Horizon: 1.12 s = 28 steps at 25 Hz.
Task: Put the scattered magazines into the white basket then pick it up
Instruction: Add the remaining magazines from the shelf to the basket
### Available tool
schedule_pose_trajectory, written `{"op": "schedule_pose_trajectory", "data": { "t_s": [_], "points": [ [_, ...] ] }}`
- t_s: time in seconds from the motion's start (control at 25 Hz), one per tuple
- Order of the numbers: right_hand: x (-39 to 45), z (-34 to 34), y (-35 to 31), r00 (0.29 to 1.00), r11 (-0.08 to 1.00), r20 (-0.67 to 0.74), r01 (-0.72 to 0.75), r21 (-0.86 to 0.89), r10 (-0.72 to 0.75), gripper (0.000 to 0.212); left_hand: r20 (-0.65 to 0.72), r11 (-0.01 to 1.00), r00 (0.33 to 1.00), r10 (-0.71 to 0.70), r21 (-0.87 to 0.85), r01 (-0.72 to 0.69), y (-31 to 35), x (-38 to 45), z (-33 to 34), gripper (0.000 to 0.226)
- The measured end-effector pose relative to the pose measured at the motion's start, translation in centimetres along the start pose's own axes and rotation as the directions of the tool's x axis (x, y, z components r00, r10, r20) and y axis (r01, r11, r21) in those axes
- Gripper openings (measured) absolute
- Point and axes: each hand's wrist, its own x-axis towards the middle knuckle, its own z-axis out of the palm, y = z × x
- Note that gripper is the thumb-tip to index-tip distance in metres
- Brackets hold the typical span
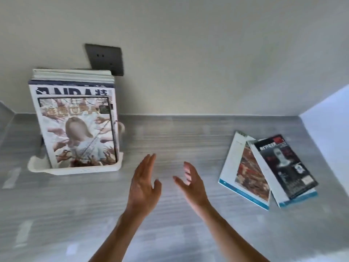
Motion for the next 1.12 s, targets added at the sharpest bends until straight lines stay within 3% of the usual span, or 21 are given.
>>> {"op": "schedule_pose_trajectory", "data": {
  "t_s": [0.16, 0.32, 0.48, 0.6, 0.68, 0.76, 0.8, 0.88, 1.0, 1.04, 1.12],
  "points": [
    [-3.7, -11.7, 6.5, 0.990, 0.982, -0.133, -0.069, -0.176, 0.046, 0.059, 0.326, 0.996, 0.944, -0.047, 0.087, 0.020, 4.9, -1.4, 9.7, 0.074],
    [-2.5, -21.9, 10.0, 0.964, 0.958, -0.265, -0.084, -0.275, 0.008, 0.055, 0.545, 0.939, 0.833, -0.092, 0.326, -0.109, 7.5, -1.3, 17.6, 0.074],
    [0.4, -30.6, 13.1, 0.958, 0.862, -0.284, -0.173, -0.476, 0.035, 0.057, 0.647, 0.800, 0.759, -0.073, 0.493, -0.343, 10.4, -1.3, 23.9, 0.083],
    [4.0, -35.4, 13.8, 0.957, 0.809, -0.289, -0.162, -0.565, -0.010, 0.060, 0.682, 0.703, 0.721, -0.121, 0.572, -0.423, 11.9, -1.5, 27.4, 0.087],
    [6.0, -36.8, 14.6, 0.948, 0.771, -0.309, -0.249, -0.587, 0.071, 0.079, 0.680, 0.662, 0.710, -0.184, 0.620, -0.422, 12.2, -1.5, 28.9, 0.093],
    [6.5, -36.3, 16.0, 0.935, 0.659, -0.294, -0.350, -0.666, 0.199, 0.104, 0.676, 0.648, 0.707, -0.207, 0.636, -0.419, 12.1, -1.6, 29.6, 0.096],
    [6.1, -35.2, 16.9, 0.935, 0.605, -0.298, -0.352, -0.714, 0.192, 0.103, 0.674, 0.648, 0.710, -0.202, 0.636, -0.419, 11.8, -1.6, 29.6, 0.097],
    [4.6, -32.3, 17.9, 0.949, 0.535, -0.309, -0.290, -0.793, 0.056, 0.078, 0.675, 0.647, 0.712, -0.196, 0.634, -0.423, 11.5, -1.6, 29.3, 0.097],
    [2.2, -28.6, 17.2, 0.971, 0.414, -0.220, -0.161, -0.896, -0.097, 0.039, 0.683, 0.686, 0.709, -0.173, 0.601, -0.411, 11.5, -1.2, 28.9, 0.088],
    [1.4, -28.1, 16.2, 0.978, 0.385, -0.193, -0.148, -0.911, -0.083, 0.032, 0.671, 0.732, 0.719, -0.181, 0.580, -0.358, 11.5, -0.7, 28.4, 0.081],
    [0.2, -28.3, 14.2, 0.989, 0.458, -0.147, -0.118, -0.881, -0.027, 0.024, 0.615, 0.898, 0.747, -0.253, 0.437, -0.056, 11.3, 0.7, 26.7, 0.057]
  ]
}}
